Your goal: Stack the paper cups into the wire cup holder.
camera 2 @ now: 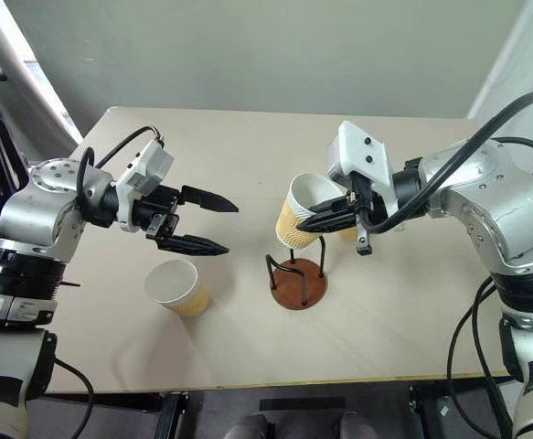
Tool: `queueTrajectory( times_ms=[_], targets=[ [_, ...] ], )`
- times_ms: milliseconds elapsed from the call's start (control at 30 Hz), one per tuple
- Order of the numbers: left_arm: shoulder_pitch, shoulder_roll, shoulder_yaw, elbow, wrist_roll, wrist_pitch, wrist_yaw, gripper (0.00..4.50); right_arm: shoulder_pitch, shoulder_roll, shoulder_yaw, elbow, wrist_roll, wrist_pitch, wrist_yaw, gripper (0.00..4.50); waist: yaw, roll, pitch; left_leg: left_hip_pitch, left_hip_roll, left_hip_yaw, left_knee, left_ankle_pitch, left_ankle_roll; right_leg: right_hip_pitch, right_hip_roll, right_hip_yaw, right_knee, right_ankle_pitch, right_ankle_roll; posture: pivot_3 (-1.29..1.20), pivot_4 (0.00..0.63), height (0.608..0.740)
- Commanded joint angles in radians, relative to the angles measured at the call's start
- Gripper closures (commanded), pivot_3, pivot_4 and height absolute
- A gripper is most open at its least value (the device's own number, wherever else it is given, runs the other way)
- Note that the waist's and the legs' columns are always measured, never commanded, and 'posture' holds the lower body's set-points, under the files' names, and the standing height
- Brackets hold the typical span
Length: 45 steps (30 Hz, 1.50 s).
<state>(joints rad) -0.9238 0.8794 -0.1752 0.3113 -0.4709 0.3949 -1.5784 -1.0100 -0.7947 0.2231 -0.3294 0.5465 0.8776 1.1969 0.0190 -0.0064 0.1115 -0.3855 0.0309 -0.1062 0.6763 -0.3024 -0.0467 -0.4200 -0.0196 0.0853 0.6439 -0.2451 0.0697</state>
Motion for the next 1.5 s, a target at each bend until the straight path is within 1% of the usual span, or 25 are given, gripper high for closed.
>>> queueTrajectory(
  times_ms=[33,233,267,333,367,533,567,700,833,900,1067,1300,1500],
  targets=[
    [-0.006,0.006,0.021,-0.026,-0.001,-0.008,-0.036,0.00,0.010,0.005,0.023,-0.029,-0.023,-0.033,0.001,4.47,0.000,0.000,0.000,0.000,0.000,0.000,0.000,0.000,0.000,0.000,0.000,0.000,0.000,0.000,0.000,0.00,0.150,0.740],
    [0.006,0.010,0.028,-0.034,-0.002,-0.006,-0.036,0.00,0.047,-0.012,0.076,-0.016,-0.093,-0.107,0.025,4.47,0.000,0.000,0.000,0.000,0.000,0.000,0.000,0.000,0.000,0.000,0.000,0.000,0.000,0.000,0.000,0.00,0.150,0.740],
    [0.007,0.010,0.030,-0.034,-0.001,-0.005,-0.036,0.00,0.051,-0.011,0.080,-0.014,-0.100,-0.115,0.027,4.30,0.000,0.000,0.000,0.000,0.000,0.000,0.000,0.000,0.000,0.000,0.000,0.000,0.000,0.000,0.000,0.00,0.150,0.740],
    [0.008,0.010,0.031,-0.034,-0.001,-0.005,-0.036,0.00,0.055,-0.004,0.083,-0.009,-0.113,-0.128,0.029,3.90,0.000,0.000,0.000,0.000,0.000,0.000,0.000,0.000,0.000,0.000,0.000,0.000,0.000,0.000,0.000,0.00,0.150,0.740],
    [0.009,0.010,0.032,-0.035,0.000,-0.004,-0.036,0.00,0.056,0.000,0.082,-0.007,-0.116,-0.132,0.029,3.60,0.000,0.000,0.000,0.000,0.000,0.000,0.000,0.000,0.000,0.000,0.000,0.000,0.000,0.000,0.000,0.00,0.150,0.740],
    [0.010,0.010,0.034,-0.032,0.002,-0.006,-0.036,0.00,0.053,0.036,0.060,0.001,-0.109,-0.132,0.005,1.76,-0.001,0.000,0.000,0.000,0.000,0.000,0.000,0.000,0.000,0.000,0.000,0.000,0.000,0.000,0.000,0.00,0.150,0.740],
    [0.010,0.010,0.034,-0.031,0.003,-0.007,-0.036,0.00,0.048,0.048,0.048,0.003,-0.098,-0.123,-0.004,1.46,-0.002,0.000,0.000,0.000,0.000,0.000,0.000,0.000,0.000,0.000,0.000,0.000,0.000,0.000,0.000,0.00,0.150,0.740],
    [0.013,0.008,0.041,-0.035,0.003,-0.004,-0.034,0.00,0.019,0.096,-0.018,0.031,-0.056,-0.081,-0.056,1.46,-0.002,0.000,0.000,-0.001,0.000,0.000,0.000,0.000,0.000,0.000,0.000,0.000,0.000,0.000,0.000,0.00,0.150,0.740],
    [0.029,0.013,0.050,-0.058,-0.003,0.005,-0.030,0.00,0.017,0.092,-0.060,0.077,-0.069,-0.091,-0.088,1.46,-0.001,0.000,0.000,-0.001,0.000,0.000,0.000,0.000,0.000,-0.001,0.000,0.000,0.000,0.000,0.000,0.00,0.150,0.740],
    [0.041,0.014,0.056,-0.073,-0.004,0.007,-0.025,0.00,0.040,0.076,-0.050,0.110,-0.126,-0.140,-0.109,1.46,-0.002,0.000,0.000,-0.001,0.000,0.000,0.000,0.000,0.000,0.000,0.000,0.000,0.000,0.000,0.000,0.00,0.150,0.740],
    [0.055,0.011,0.067,-0.092,-0.007,0.013,-0.018,0.00,0.086,0.034,0.031,0.199,-0.298,-0.315,-0.120,1.46,-0.002,0.000,0.000,-0.001,0.000,0.000,0.000,0.000,0.000,-0.001,-0.001,0.000,0.000,0.000,0.000,0.00,0.150,0.740],
    [0.052,0.009,0.073,-0.098,-0.003,0.027,-0.016,0.00,0.103,0.037,0.077,0.335,-0.440,-0.475,-0.123,1.46,-0.004,0.000,0.000,-0.002,0.000,0.000,0.000,0.000,0.000,-0.001,-0.001,0.000,0.000,0.000,0.000,0.00,0.150,0.740],
    [0.057,0.007,0.075,-0.106,-0.002,0.020,-0.019,0.00,0.093,0.056,0.107,0.450,-0.533,-0.566,-0.112,1.46,-0.004,0.000,0.000,-0.002,0.000,0.000,0.000,0.000,0.000,-0.002,-0.001,0.000,0.000,0.000,0.000,0.00,0.150,0.740]
  ],
)
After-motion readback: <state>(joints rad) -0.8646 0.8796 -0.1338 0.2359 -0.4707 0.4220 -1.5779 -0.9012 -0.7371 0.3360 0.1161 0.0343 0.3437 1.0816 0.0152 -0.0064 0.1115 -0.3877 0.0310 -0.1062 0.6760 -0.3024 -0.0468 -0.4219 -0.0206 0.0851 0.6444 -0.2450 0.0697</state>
